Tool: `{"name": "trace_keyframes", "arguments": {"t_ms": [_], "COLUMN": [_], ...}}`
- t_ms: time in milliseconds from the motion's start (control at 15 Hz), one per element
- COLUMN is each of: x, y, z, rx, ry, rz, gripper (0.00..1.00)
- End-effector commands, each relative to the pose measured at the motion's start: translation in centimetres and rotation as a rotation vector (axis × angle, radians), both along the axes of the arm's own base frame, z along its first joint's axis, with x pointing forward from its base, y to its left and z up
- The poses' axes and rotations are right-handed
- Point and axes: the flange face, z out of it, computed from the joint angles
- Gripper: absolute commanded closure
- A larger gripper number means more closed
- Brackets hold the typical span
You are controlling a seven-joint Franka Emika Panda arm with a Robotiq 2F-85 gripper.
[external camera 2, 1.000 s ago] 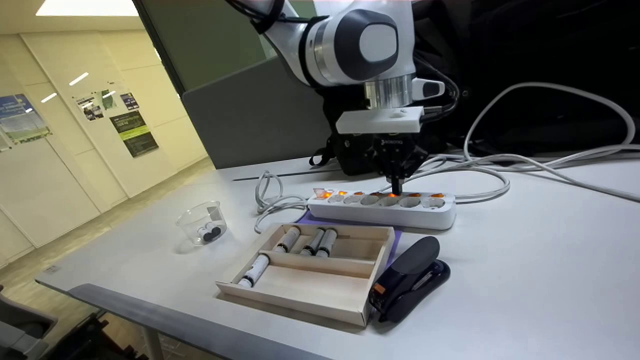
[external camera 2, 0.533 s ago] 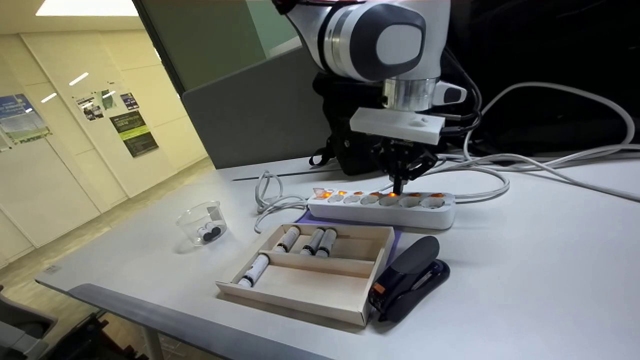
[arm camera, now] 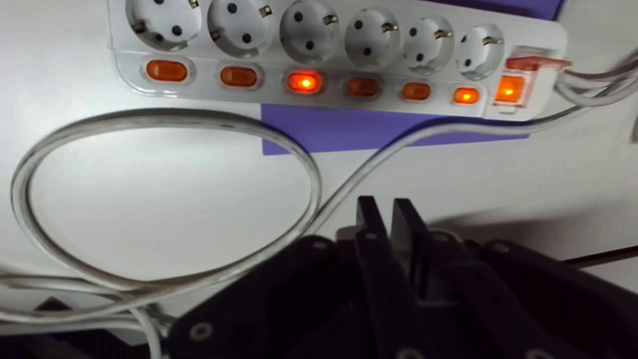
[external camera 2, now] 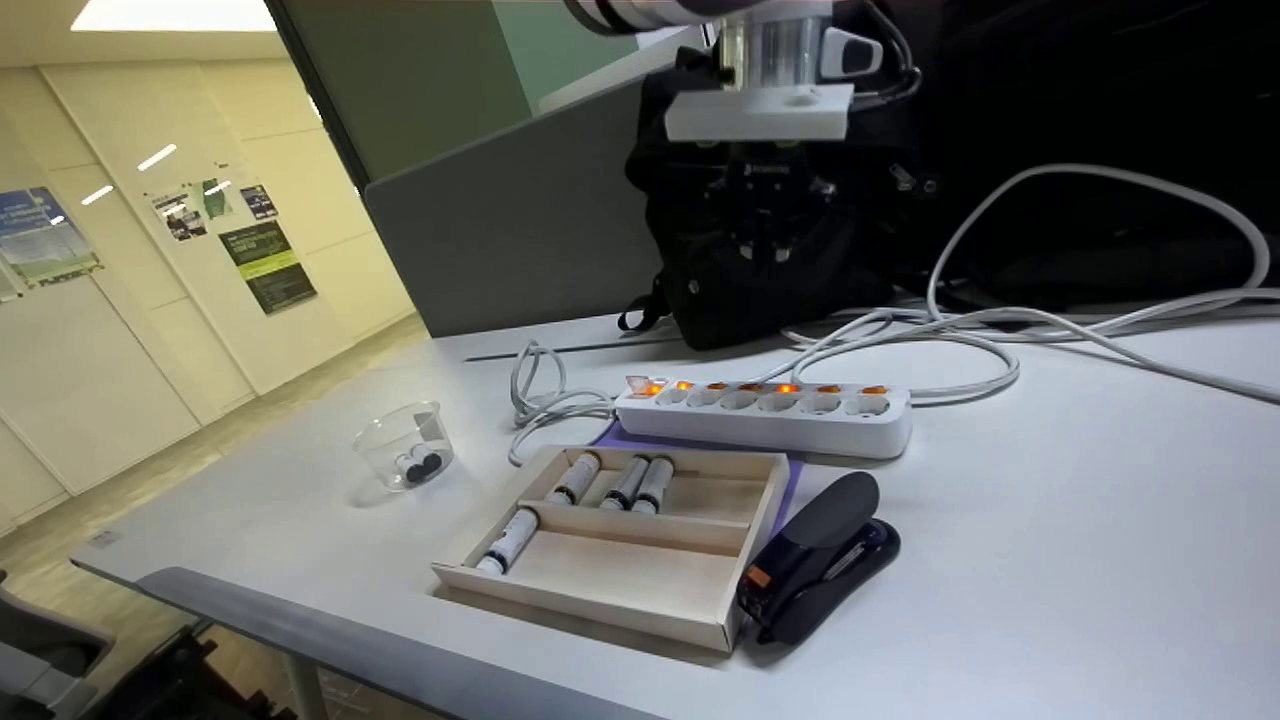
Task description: Turn on the third switch from the right
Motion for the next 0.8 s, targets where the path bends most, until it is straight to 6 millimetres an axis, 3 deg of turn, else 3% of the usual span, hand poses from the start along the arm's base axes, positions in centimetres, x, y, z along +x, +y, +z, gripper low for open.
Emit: {"name": "trace_keyframes", "arguments": {"t_ms": [0,267,467,533,600,733], "x": [-0.6,-1.5,-2.4,-2.1,-2.3,-2.3], "y": [2.2,3.6,3.7,3.9,3.8,3.9], "z": [7.6,13.3,15.9,14.5,14.9,14.7], "rx": [-0.011,-0.016,-0.032,-0.014,-0.015,-0.015], "ry": [0.037,0.087,0.114,0.089,0.086,0.089], "rz": [0.081,0.134,0.149,0.159,0.159,0.16], "gripper": [0.54,0.27,0.07,0.01,0.18,0.04]}}
